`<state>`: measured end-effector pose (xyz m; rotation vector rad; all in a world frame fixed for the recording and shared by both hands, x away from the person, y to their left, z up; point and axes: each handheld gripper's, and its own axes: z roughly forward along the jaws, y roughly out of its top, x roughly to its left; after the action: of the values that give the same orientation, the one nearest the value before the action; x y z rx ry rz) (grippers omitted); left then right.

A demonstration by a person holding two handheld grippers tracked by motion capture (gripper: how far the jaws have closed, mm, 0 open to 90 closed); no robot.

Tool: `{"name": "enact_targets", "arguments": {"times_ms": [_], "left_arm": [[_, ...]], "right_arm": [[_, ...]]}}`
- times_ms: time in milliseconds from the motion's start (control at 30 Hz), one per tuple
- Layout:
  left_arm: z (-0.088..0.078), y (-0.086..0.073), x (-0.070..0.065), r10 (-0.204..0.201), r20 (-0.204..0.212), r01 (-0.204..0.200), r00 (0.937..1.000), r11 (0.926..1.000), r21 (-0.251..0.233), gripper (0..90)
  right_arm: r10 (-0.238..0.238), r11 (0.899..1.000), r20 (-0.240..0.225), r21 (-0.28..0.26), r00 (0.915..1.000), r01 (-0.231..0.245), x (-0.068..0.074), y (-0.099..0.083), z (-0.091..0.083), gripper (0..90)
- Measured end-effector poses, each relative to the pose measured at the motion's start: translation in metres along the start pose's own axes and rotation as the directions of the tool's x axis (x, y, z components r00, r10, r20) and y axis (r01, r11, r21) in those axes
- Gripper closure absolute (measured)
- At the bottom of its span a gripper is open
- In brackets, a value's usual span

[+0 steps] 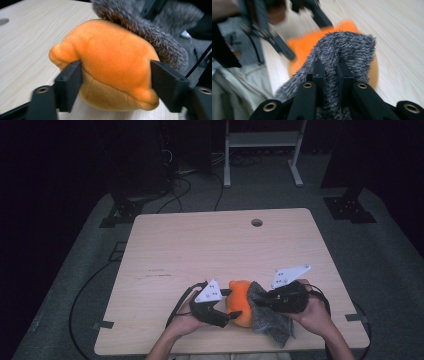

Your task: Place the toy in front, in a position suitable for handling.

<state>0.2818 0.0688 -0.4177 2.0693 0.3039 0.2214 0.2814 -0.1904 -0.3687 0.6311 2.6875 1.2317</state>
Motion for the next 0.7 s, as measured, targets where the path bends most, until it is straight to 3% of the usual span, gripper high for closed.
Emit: {"name": "enact_targets", "arguments": {"times_ms": [67,200,267,433,567,633,700], "left_arm": [[-0.001,0.002,-0.007,0.068,0.002,-0.068,0.9977,0.9976,0.015,33.0],[-0.002,0.006,-0.014,0.131,-0.002,-0.131,0.9914,0.9907,0.037,33.7],[-0.003,0.007,-0.013,0.109,-0.008,-0.109,0.994,0.9937,0.028,33.0],[-0.002,0.007,-0.009,0.045,-0.008,-0.045,0.9989,0.999,-0.004,30.9],[0.001,0.009,-0.013,0.062,-0.013,-0.062,0.998,0.998,-0.005,31.6],[0.002,0.011,-0.015,0.085,-0.023,-0.084,0.9961,0.9963,0.016,31.6],[0.001,0.009,-0.014,0.081,-0.026,-0.08,0.9964,0.9964,0.03,31.9]], "right_arm": [[-0.012,1.0,-0.025,-0.026,0.9996,0.011,0.006,0.006,-0.001,79.1],[-0.039,0.999,-0.033,-0.022,0.9987,0.039,0.014,0.014,0.001,79.1],[-0.045,0.999,-0.013,-0.002,0.9989,0.045,0.013,0.012,0.003,79.1],[-0.013,0.999,0.029,0.037,0.9995,0.012,0.004,0.007,-0.005,79.2],[-0.029,1.0,-0.035,-0.004,0.999,0.029,0.013,0.012,-0.006,79.2],[-0.054,0.998,-0.048,0.013,0.9974,0.055,0.018,0.014,-0.001,79.2],[-0.075,0.997,-0.063,0.024,0.9952,0.076,0.021,0.014,0.005,79.2]]}}
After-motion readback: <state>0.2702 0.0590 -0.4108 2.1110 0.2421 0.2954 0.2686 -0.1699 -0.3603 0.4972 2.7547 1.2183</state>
